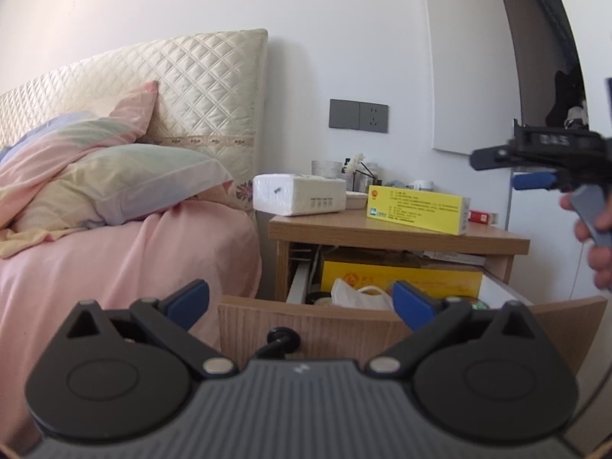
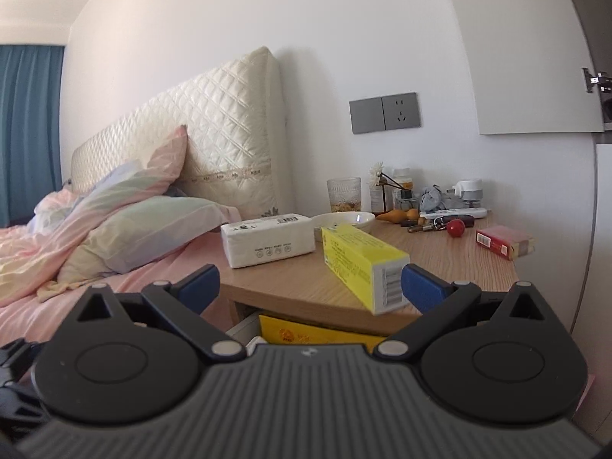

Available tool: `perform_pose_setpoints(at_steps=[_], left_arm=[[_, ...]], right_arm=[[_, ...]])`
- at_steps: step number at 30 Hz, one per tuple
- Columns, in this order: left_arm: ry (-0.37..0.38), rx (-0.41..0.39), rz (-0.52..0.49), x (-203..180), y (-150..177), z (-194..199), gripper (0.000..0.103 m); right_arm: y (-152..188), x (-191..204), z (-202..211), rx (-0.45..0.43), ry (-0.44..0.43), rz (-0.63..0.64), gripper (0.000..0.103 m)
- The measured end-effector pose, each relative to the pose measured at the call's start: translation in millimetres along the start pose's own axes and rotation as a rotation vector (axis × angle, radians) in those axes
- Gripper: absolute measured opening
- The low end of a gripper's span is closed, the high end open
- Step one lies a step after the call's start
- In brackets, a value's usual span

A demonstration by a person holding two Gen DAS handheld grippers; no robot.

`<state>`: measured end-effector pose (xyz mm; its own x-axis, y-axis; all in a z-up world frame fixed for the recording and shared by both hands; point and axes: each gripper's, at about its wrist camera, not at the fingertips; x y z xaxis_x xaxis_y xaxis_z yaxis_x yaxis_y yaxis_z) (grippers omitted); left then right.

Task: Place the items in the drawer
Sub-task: 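Grasp the yellow medicine box with the right tool, then lift the yellow box and carry it over the open drawer with the right tool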

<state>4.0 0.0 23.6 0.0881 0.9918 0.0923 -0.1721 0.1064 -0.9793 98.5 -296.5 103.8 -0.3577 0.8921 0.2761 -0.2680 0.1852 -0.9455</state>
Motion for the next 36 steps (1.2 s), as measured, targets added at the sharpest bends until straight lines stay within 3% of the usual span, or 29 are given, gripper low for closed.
perform_pose_setpoints(at_steps=[7,12,15,20,21,26,30,36], left_arm=[[0.032,0.01,0.018,2.3,0.7,2.8,0.103],[0.04,0.025,0.037,7.8,2.0,1.2,0.103],[0.039,0.036,0.045,11.5,3.0,-1.3,0.103],[0.055,0.042,0.057,14.3,3.1,-1.4,0.103],[0.059,0.04,0.056,14.0,3.2,-0.8,0.103],[0.067,0.042,0.052,12.9,3.6,0.1,0.103],[0.078,0.035,0.048,11.9,3.1,2.3,0.103],[0.088,0.033,0.027,6.9,3.2,3.0,0.103]], right_arm=[[-45.4,-21.3,-89.8,0.189,-0.029,-0.032,0.103],[-59.5,-30.3,-148.9,0.304,0.022,0.094,0.103],[-62.8,-39.3,-173.5,0.363,0.049,0.091,0.102],[-59.3,-40.4,-190.2,0.412,0.046,0.095,0.083],[-57.4,-39.5,-193.4,0.423,0.058,0.101,0.073],[-51.1,-39.1,-203.0,0.435,0.11,0.115,0.067],[-50.6,-42.7,-202.0,0.443,0.11,0.093,0.044],[-54.7,-40.4,-189.1,0.435,0.111,0.094,0.043]])
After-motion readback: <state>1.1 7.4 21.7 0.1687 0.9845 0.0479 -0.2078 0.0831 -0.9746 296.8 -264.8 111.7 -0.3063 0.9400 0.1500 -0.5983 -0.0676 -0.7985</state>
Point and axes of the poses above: each gripper's, at about its wrist camera, not at the fingertips, and z roughly against the way its jaws point, x to its left, y to its underside, and after that the axes turned 8 degrees about -z, right-handed
